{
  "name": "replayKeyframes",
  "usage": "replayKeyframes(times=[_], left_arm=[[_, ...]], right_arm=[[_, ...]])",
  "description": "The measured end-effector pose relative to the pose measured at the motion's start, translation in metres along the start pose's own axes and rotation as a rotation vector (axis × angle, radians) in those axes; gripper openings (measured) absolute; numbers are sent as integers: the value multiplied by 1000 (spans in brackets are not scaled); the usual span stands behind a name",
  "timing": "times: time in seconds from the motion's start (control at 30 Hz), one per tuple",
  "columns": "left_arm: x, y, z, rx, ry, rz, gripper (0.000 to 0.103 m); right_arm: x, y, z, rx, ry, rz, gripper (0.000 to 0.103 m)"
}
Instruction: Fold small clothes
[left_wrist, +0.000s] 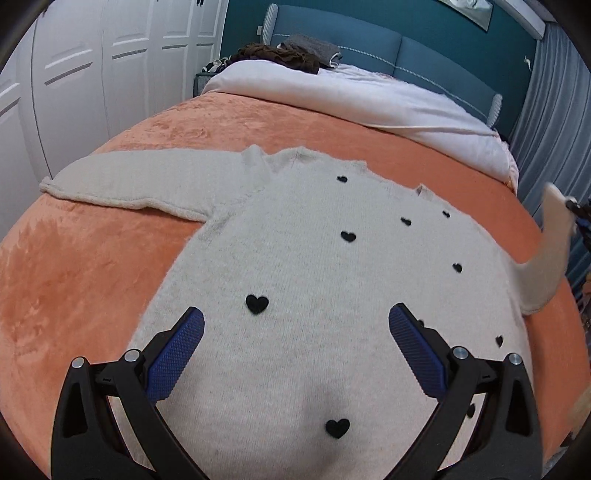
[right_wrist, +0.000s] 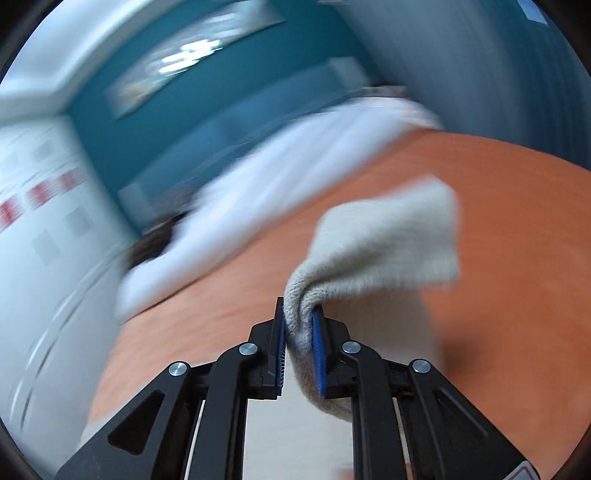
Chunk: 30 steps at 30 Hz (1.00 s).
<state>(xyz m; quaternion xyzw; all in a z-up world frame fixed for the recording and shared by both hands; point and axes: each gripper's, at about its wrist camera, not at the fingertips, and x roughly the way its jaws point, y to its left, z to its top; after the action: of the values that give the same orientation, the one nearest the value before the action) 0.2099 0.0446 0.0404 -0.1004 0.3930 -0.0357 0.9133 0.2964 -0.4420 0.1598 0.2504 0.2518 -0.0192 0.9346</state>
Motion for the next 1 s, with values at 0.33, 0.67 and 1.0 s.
replayKeyframes(times=[0.33,0.67,1.0], left_arm=[[61,10,64,-190,72,-185,98],[189,9,114,-406,163,-129,98],[193,3,137,-400,153,-180,12]], right_arm=[[77,88,-167,-143,344,79,44],[50,-23,-179,172,360,-15,49],[69,-31,-143,285,247,-24,8]])
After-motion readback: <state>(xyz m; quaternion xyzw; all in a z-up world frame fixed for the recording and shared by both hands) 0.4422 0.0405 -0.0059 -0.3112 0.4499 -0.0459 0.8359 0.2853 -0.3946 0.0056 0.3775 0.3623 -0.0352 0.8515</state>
